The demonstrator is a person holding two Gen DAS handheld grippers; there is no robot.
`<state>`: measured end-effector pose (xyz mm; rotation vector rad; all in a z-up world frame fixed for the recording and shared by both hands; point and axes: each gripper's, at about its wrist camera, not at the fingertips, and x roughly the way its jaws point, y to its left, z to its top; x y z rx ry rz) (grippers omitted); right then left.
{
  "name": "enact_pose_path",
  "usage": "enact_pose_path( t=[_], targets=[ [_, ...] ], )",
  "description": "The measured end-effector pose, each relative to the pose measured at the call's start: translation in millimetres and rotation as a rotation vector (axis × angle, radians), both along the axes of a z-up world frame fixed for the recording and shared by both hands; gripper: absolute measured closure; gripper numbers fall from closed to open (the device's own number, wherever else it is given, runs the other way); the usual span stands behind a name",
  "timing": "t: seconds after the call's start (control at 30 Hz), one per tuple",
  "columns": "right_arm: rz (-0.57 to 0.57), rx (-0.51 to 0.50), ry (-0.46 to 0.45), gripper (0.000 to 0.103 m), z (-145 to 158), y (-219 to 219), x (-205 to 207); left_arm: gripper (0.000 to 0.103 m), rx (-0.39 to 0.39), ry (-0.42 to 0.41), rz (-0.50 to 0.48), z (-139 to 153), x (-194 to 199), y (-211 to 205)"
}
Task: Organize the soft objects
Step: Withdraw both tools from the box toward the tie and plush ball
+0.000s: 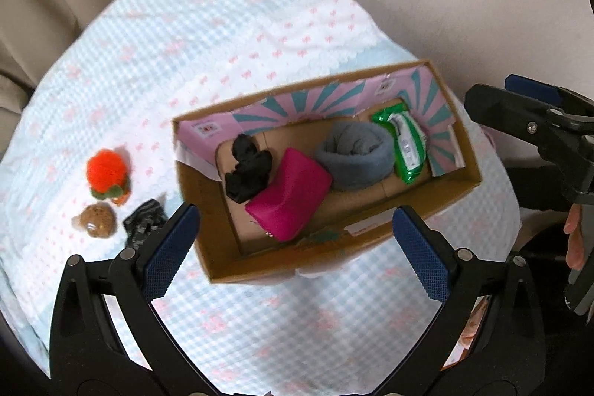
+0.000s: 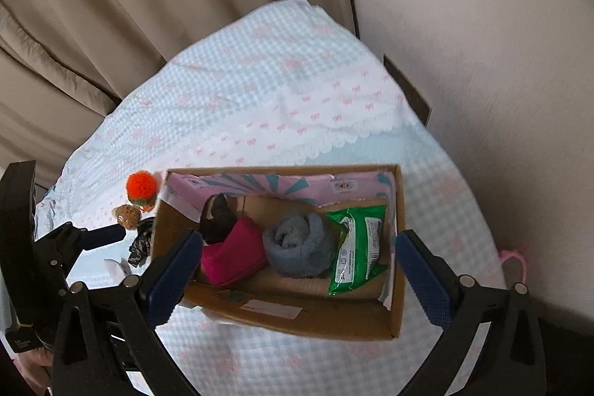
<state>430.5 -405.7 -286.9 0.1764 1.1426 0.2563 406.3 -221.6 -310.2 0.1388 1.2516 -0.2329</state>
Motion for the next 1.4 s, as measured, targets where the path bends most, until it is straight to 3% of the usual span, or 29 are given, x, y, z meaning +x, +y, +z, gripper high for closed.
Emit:
enact_pose_path(
  t=[0.27,0.63,0.8,1.13,1.4],
  targets=[
    [0.002,-0.036,-0.123,0.0,67,19,-39,0.0,-0.062,-0.132,0.046,68,-47,31],
    [-0.048,-0.096,-0.388,0.0,158,61,-144,0.0,-0.106,-0.344,0.096,161,-139,106],
    [-0.081,-0.143,-0.415,0.0,178,95,-188,0.0,-0.102,-0.423,0.086,190,-182,144],
    [-0.126,-0.166,-0.411,0.0,184,161,-239,0.0,-0.07,-0.483,0.075,199,-233,226],
    [-0.164,-0.193,-0.378,0.0,169,218,-249,0.0,-0.086,-0.466,0.082,181,-233,298]
  ],
)
